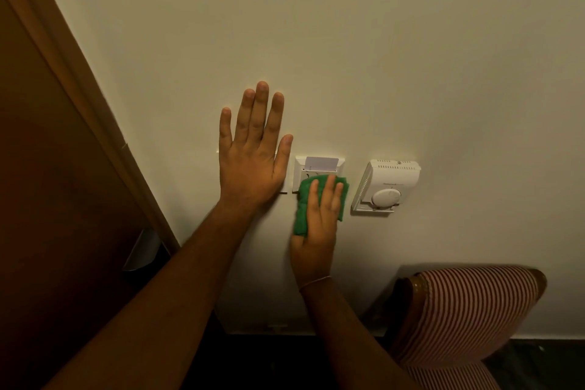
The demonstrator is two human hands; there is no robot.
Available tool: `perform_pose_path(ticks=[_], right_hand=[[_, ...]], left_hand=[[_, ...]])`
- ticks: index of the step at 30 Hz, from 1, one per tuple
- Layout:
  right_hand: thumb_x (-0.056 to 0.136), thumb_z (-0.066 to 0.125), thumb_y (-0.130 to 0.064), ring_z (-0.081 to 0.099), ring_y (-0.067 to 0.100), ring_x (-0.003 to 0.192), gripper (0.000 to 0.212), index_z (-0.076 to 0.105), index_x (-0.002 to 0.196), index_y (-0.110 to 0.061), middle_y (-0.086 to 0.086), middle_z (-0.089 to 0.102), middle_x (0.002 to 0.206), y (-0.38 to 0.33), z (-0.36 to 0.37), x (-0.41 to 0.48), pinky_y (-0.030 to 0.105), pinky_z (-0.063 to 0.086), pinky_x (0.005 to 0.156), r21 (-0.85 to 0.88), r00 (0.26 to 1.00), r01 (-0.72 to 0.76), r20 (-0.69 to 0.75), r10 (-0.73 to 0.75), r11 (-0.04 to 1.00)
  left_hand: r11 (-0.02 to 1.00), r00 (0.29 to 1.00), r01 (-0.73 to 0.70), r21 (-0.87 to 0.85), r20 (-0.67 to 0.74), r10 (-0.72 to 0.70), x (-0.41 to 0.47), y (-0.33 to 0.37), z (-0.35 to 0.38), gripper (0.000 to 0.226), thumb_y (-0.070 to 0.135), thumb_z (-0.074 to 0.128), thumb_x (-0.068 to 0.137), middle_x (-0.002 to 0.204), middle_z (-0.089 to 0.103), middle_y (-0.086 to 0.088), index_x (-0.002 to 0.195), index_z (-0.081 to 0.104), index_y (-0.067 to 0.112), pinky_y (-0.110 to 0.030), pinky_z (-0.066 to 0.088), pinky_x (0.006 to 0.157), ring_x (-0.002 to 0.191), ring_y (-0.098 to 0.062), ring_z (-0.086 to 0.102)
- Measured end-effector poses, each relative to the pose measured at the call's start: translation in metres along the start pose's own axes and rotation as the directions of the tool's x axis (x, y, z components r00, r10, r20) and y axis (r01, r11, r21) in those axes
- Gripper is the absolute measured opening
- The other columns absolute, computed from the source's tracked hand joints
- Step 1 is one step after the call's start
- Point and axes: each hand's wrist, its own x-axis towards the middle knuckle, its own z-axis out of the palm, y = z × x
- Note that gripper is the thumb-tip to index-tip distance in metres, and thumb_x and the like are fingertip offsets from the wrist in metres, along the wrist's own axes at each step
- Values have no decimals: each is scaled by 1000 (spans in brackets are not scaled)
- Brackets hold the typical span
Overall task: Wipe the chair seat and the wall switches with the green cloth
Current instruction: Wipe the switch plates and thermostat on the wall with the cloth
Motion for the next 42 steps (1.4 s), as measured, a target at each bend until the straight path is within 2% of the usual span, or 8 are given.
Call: perform_pose_path(ticks=[7, 13, 18, 27, 31, 36, 39, 42], right_hand=[[81, 67, 19, 1, 31, 165, 93, 34, 163, -10, 9, 11, 176, 11, -2, 2, 66, 34, 121, -26, 998, 60, -10, -60, 998], [79, 60, 25, 1, 32, 165, 96, 31, 164, -10, 0, 2, 178, 11, -4, 5, 57, 15, 131, 5, 993, -13, -117, 14, 1000], [82, 67, 10, -9, 25, 165, 107, 10, 167, -22, -1, -8, 177, -8, 13, 4, 64, 35, 122, -62, 994, 103, 34, -101, 993], [89, 61, 23, 5, 31, 165, 77, 39, 159, -2, 11, 11, 174, 23, -10, 14, 54, 20, 131, -8, 978, -8, -209, 6, 1000], [86, 57, 20, 2, 31, 165, 87, 29, 164, -6, 9, 10, 176, 7, 1, 11, 59, 16, 130, 24, 991, 9, -133, -6, 1000], [85, 58, 7, 0, 29, 165, 103, 4, 169, -23, 1, -3, 178, -10, 20, 5, 48, 10, 133, -28, 991, 133, 11, -133, 991], [85, 63, 9, 1, 29, 165, 104, 8, 168, -21, 2, -2, 178, 0, 14, 7, 54, 19, 131, -63, 987, 160, 4, -160, 985], [87, 64, 17, 7, 33, 165, 93, 26, 165, -15, 5, 8, 177, 16, 0, 11, 61, 29, 126, -39, 992, 37, -117, -41, 999]], left_hand=[[1000, 1000, 2, 3, -1, -2, -1, -1, 1, 86, 44, 41, 119, 181, -32, 1, 177, -18, 22, -46, -17, 137, 170, -17, -26], [1000, 1000, 0, 5, -10, 0, -1, -1, 2, 85, 45, 41, 118, 182, -30, 0, 177, -16, 22, -46, -17, 137, 171, -17, -24], [1000, 1000, 1, 10, -17, -1, 0, -1, 4, 82, 47, 38, 119, 182, -30, 0, 177, -15, 21, -47, -16, 137, 171, -18, -24], [1000, 1000, 1, 0, -12, -1, -1, 0, 3, 81, 47, 35, 120, 182, -29, 1, 177, -15, 22, -46, -17, 137, 170, -16, -24], [1000, 1000, 0, -5, -28, 0, -1, -1, 4, 83, 45, 39, 119, 182, -30, 1, 177, -15, 22, -46, -15, 137, 171, -17, -24], [1000, 1000, -2, -6, -30, 2, -1, -1, 3, 81, 46, 36, 120, 182, -32, 1, 177, -16, 22, -46, -14, 138, 170, -18, -24], [1000, 1000, -2, -14, -23, 1, -2, -2, 2, 82, 45, 38, 120, 182, -32, 1, 177, -16, 22, -46, -15, 137, 170, -18, -25], [1000, 1000, 2, -6, -11, -2, -1, -1, 1, 81, 46, 36, 120, 181, -33, 1, 177, -17, 22, -45, -17, 137, 170, -17, -26]])
